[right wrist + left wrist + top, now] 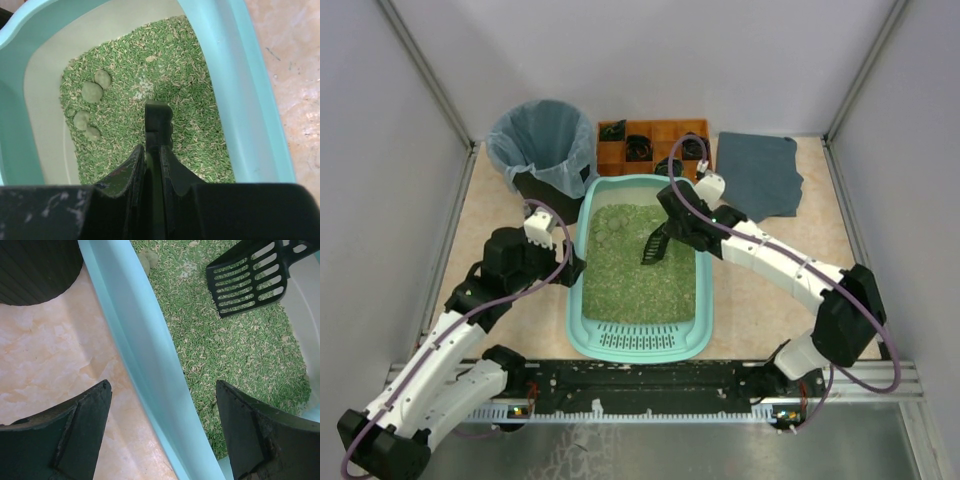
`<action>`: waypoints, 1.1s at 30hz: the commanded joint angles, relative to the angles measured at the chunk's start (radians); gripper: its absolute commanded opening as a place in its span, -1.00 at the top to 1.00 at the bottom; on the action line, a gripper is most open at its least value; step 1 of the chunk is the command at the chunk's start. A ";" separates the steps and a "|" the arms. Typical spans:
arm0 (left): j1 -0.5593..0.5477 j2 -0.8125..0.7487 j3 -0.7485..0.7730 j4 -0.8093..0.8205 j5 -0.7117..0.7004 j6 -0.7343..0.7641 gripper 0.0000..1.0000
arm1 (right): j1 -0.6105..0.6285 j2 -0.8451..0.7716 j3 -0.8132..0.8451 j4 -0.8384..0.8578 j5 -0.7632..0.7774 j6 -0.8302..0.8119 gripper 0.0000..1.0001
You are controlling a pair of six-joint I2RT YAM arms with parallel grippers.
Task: Clean the litter box
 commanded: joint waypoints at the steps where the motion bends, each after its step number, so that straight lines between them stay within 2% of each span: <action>1: -0.004 0.004 0.000 0.025 0.006 0.012 -0.79 | -0.022 0.059 0.013 0.074 -0.032 0.080 1.00; 10: -0.004 0.001 0.000 0.021 0.001 0.011 -0.79 | -0.098 0.237 -0.013 0.326 -0.186 0.130 1.00; 20: -0.006 -0.004 0.000 0.020 0.000 0.013 -0.78 | -0.110 0.491 0.184 0.430 -0.464 -0.047 1.00; 25: -0.004 -0.006 -0.001 0.020 0.001 0.012 -0.78 | -0.110 0.477 0.157 0.460 -0.464 -0.055 1.00; 33: -0.004 -0.005 0.000 0.021 0.005 0.015 -0.78 | -0.118 0.325 0.015 0.563 -0.425 -0.046 1.00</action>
